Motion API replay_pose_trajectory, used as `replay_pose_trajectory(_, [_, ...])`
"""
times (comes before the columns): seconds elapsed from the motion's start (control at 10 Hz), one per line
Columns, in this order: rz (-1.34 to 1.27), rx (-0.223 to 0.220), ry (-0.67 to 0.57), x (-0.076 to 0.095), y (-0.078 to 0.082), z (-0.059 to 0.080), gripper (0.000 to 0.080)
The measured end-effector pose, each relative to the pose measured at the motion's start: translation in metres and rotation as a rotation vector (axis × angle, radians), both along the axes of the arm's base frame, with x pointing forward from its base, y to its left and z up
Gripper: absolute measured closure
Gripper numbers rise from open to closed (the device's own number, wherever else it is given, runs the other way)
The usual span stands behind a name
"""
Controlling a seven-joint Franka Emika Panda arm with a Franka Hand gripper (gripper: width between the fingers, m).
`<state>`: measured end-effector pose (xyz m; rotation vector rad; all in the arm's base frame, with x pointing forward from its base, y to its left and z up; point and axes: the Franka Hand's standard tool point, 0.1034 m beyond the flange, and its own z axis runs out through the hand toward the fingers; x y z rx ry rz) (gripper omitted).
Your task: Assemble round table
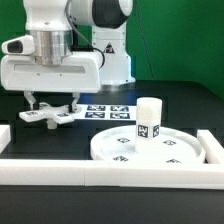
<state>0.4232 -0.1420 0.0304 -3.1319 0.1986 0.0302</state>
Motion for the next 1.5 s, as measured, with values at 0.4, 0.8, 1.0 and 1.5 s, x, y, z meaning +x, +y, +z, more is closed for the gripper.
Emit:
replay_pose_trajectory(0.4, [0.003, 0.0, 0.009, -0.002, -0.001, -0.005, 0.0151])
replay_pose_trajectory(0.8, [0.008, -0.001, 0.012, -0.001, -0.001, -0.007, 0.0259])
replay_pose_trajectory(1.0, [0.01, -0.002, 0.009, -0.001, 0.0, -0.006, 0.0353])
replay_pose_trajectory(1.5, [-0.004, 0.009, -0.001, 0.008, 0.032, 0.002, 0.0353])
